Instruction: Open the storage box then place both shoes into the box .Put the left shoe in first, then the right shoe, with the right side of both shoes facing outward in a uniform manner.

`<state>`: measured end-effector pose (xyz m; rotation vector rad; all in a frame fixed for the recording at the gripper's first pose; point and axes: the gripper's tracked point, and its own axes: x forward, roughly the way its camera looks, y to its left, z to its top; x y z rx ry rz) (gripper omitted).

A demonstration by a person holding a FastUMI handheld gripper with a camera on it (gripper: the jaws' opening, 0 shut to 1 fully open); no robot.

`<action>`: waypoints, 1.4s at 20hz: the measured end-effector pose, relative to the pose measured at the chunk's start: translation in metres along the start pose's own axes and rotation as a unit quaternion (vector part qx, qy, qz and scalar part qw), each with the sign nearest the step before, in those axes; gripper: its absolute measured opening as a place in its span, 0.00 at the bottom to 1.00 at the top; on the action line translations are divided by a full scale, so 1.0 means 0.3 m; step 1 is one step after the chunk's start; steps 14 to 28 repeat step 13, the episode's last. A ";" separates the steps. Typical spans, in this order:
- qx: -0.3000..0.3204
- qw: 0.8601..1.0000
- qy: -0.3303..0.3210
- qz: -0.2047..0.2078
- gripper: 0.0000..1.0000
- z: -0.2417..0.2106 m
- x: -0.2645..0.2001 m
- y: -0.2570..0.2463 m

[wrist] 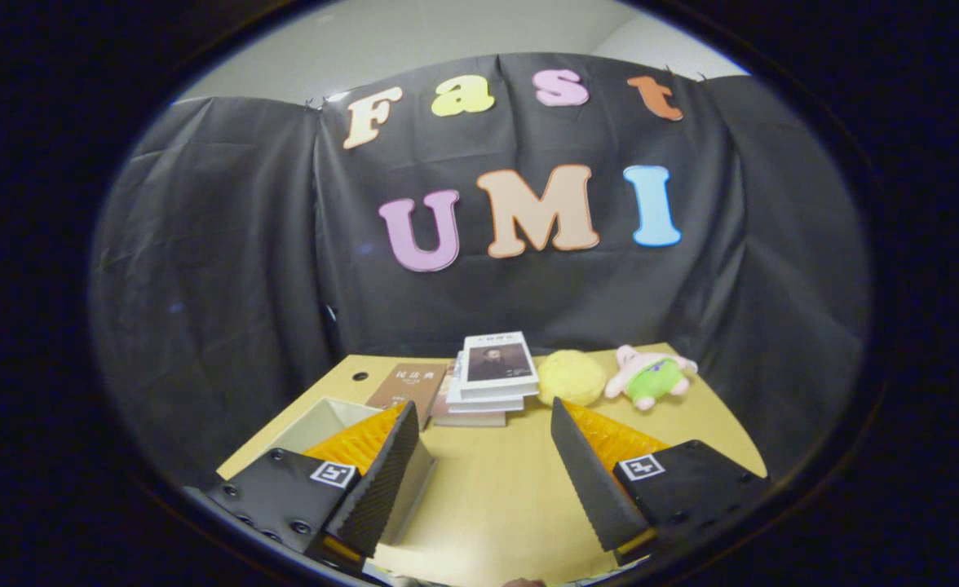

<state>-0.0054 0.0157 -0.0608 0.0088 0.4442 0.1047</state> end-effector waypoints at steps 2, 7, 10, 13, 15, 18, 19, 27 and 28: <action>-0.011 1.000 -0.021 -0.016 1.00 0.007 -0.024 -0.047; -0.010 0.997 -0.064 -0.053 1.00 0.032 -0.078 -0.152; -0.017 0.994 -0.087 -0.066 1.00 0.065 -0.098 -0.194; -0.015 0.994 -0.088 -0.066 1.00 0.064 -0.106 -0.201; -0.015 0.994 -0.088 -0.066 1.00 0.064 -0.106 -0.201; -0.015 0.994 -0.088 -0.066 1.00 0.064 -0.106 -0.201; -0.015 0.994 -0.088 -0.066 1.00 0.064 -0.106 -0.201; -0.015 0.994 -0.088 -0.066 1.00 0.064 -0.106 -0.201; -0.015 0.994 -0.088 -0.066 1.00 0.064 -0.106 -0.201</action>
